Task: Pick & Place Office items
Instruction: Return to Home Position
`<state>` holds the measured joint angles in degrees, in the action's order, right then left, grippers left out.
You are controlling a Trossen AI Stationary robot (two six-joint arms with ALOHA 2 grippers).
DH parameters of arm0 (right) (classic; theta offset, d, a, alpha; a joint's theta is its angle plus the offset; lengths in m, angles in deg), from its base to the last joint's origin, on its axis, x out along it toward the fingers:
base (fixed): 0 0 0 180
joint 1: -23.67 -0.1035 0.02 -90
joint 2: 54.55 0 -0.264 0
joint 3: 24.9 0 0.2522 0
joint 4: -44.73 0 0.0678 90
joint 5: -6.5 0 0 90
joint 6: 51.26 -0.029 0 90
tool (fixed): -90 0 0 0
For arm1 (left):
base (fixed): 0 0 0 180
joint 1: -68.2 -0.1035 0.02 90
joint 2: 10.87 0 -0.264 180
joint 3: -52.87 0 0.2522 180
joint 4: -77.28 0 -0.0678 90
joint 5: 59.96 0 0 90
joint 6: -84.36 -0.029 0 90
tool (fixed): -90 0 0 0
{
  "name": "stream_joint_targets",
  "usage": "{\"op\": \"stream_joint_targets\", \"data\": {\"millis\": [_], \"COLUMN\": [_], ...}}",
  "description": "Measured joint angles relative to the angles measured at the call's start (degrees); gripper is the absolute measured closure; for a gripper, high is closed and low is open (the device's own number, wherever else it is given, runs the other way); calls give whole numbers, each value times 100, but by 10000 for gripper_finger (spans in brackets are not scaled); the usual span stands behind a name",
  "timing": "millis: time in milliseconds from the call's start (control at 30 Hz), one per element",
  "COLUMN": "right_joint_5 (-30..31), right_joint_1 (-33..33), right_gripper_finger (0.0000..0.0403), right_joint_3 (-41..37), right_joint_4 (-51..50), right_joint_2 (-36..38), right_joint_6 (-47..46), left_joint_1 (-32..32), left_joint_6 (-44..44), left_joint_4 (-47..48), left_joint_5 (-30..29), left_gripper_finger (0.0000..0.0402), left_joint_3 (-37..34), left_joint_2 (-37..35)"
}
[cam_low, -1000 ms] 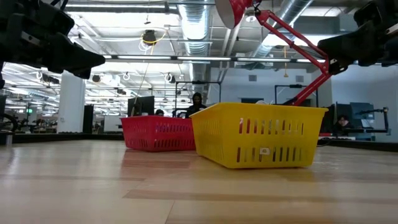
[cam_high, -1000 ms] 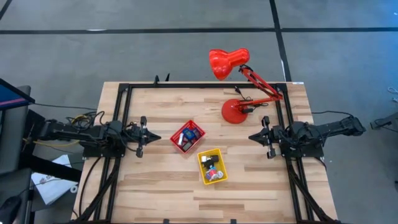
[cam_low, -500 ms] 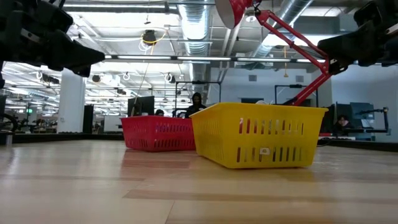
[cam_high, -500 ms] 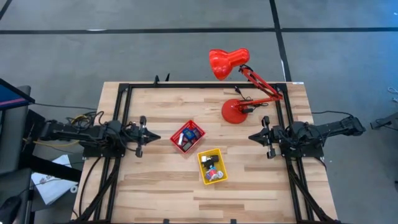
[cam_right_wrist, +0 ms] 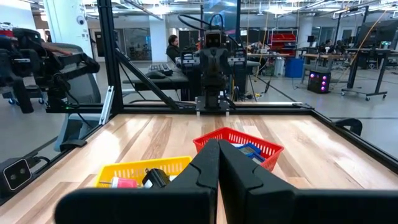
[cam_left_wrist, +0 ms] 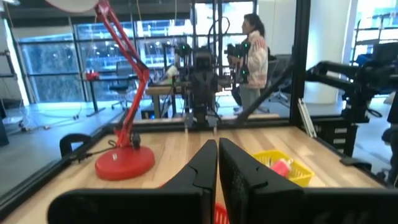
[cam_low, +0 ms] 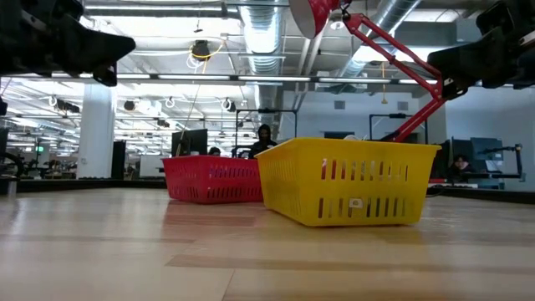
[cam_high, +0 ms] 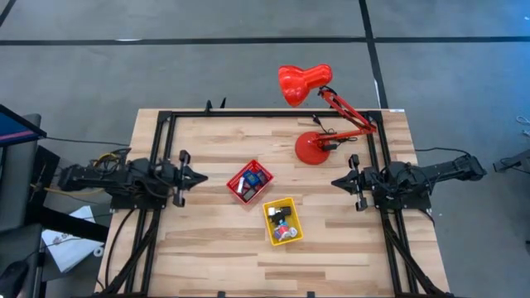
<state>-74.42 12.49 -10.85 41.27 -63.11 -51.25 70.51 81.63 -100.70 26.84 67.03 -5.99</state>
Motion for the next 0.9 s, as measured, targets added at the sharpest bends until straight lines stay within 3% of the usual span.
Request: {"op": "stream_joint_targets", "data": {"millis": [267,900], "right_joint_5": [-1,-2], "right_joint_1": [2,2], "right_gripper_finger": [403,403], "right_joint_3": [0,-2], "right_joint_4": [0,0], "right_joint_2": [0,0], "right_joint_6": [0,0], "left_joint_1": [-1,-2], "left_joint_6": [0,0], "left_joint_4": [-62,-284], "left_joint_5": [2,2], "left_gripper_finger": [389,389], "left_joint_3": [0,-2], "left_joint_2": [-486,-397]}}
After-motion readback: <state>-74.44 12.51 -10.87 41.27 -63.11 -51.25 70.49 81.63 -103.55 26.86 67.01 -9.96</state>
